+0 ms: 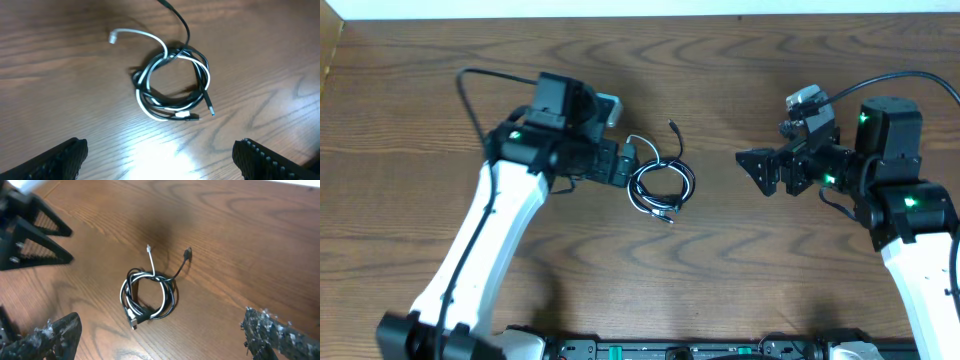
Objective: Untangle cables
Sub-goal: 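Move both grippers forward toward the black and white cable bundle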
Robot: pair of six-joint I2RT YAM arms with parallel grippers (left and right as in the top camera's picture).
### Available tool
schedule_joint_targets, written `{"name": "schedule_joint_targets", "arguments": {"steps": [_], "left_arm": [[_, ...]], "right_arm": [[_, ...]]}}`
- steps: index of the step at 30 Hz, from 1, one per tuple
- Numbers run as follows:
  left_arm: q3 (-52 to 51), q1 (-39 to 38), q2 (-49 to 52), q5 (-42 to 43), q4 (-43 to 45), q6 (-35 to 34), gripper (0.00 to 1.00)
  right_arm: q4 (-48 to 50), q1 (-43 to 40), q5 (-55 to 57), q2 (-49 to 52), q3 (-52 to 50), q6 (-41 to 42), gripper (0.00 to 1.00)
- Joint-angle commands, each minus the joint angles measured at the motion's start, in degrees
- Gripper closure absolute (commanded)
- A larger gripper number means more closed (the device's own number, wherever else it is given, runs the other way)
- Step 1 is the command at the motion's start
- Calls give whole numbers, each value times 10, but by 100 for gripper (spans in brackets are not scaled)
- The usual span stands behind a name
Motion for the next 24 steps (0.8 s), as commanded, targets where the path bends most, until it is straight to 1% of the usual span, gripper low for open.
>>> {"name": "schedule_joint_targets", "arguments": {"steps": [1,4,7,10,12,14,18,22,24], "left_arm": [[7,-15,41,31,9,9,2],[7,-21,74,31,17,1,0],[7,-23,111,31,19,-17,9],[7,-23,146,25,18,-17,16],[7,-23,170,6,17,-35,18],[7,-23,191,-11,16,-56,25],[7,-23,224,-15,23,-88,31],[7,-23,254,-15,41,-110,35],[7,-23,269,-15,53,-128,40]], "right_arm": [[-5,-4,-18,10,11,15,1],[-11,-4,-17,19,11,15,1],[-16,-4,-3,28,11,15,1],[-15,-4,31,37,11,37,11],[-15,-4,66,42,11,68,18],[-14,-4,92,46,11,91,20],[-10,-4,120,54,11,110,27],[-3,-4,120,65,11,110,32],[-2,-4,120,73,11,114,34]]}}
